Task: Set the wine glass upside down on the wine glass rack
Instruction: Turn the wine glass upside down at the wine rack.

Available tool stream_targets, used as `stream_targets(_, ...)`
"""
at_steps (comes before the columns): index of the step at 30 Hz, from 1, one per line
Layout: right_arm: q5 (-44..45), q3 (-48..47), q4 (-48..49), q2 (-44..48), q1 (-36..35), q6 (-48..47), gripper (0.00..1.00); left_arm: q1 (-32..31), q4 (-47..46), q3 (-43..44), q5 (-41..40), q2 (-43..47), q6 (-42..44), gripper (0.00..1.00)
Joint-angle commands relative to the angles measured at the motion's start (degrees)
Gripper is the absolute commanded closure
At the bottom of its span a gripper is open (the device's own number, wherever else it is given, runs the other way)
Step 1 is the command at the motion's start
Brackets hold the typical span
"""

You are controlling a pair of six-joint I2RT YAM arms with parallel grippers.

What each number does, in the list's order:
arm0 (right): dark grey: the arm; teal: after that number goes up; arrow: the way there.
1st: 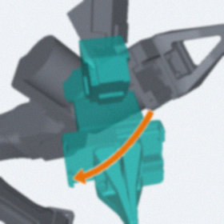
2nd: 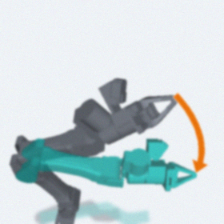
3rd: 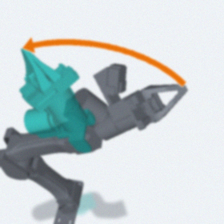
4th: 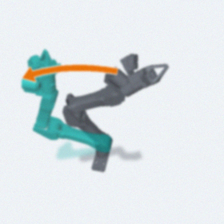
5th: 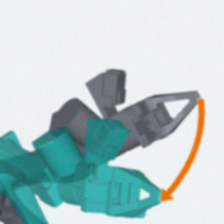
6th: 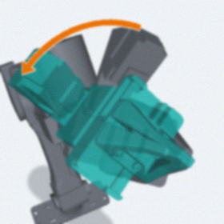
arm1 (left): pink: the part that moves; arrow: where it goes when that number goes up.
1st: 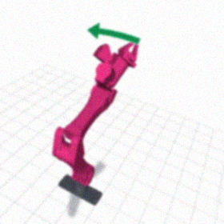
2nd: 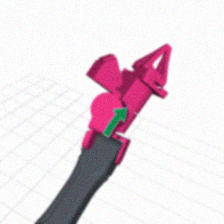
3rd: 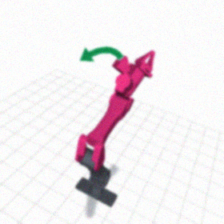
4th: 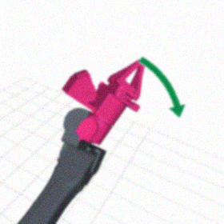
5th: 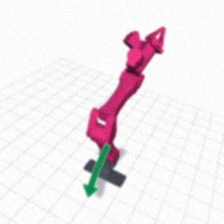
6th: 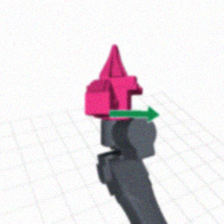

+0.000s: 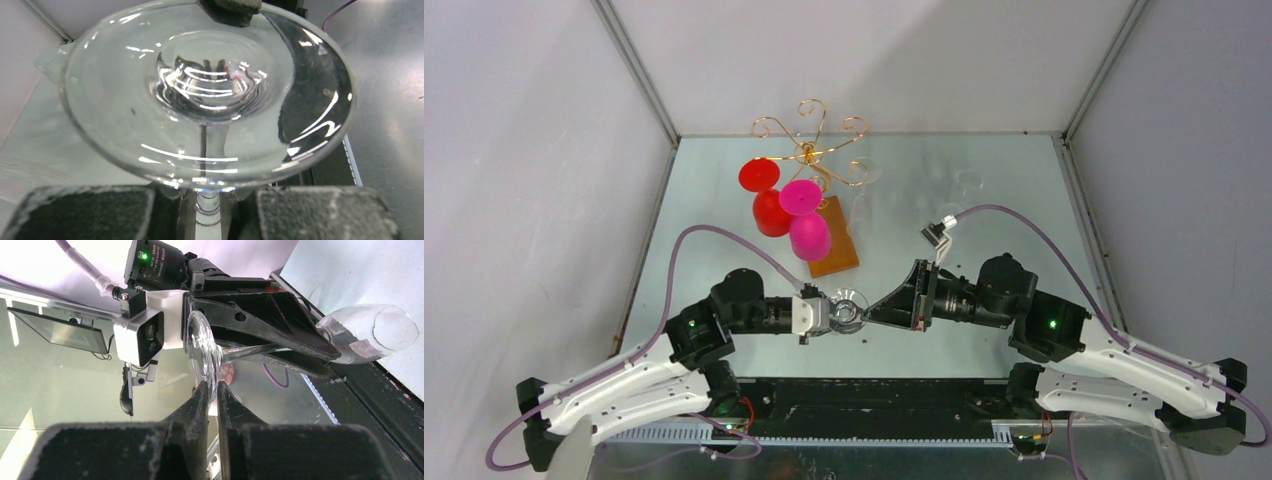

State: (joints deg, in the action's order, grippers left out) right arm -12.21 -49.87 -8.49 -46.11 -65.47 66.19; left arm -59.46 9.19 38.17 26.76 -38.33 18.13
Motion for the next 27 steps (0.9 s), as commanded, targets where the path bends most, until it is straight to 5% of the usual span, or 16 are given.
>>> stream_targets(1, 1.3, -2.4, 1.6, -0.9, -0.3, -0.6, 0.90, -0.4, -2.7, 0.2, -0.5, 1.1, 1.2, 1.00)
stream_targets(9, -0.4, -2.4, 4.1, -2.7, 0.4, -0.2, 0.62, -0.7, -2.6, 0.3, -0.5, 1.0, 1.2, 1.00)
stream_targets(17, 1.6, -2.4, 2.4, -1.5, 0.5, -0.1, 0.85, -0.8, -1.8, 0.3, -1.1, 1.8, 1.3, 1.00)
stream_targets(27, -0.2, -2.4, 4.4, -0.4, 0.1, -1.0, 0.64, -1.1, -1.9, 0.0, -1.3, 2.0, 1.0, 1.00)
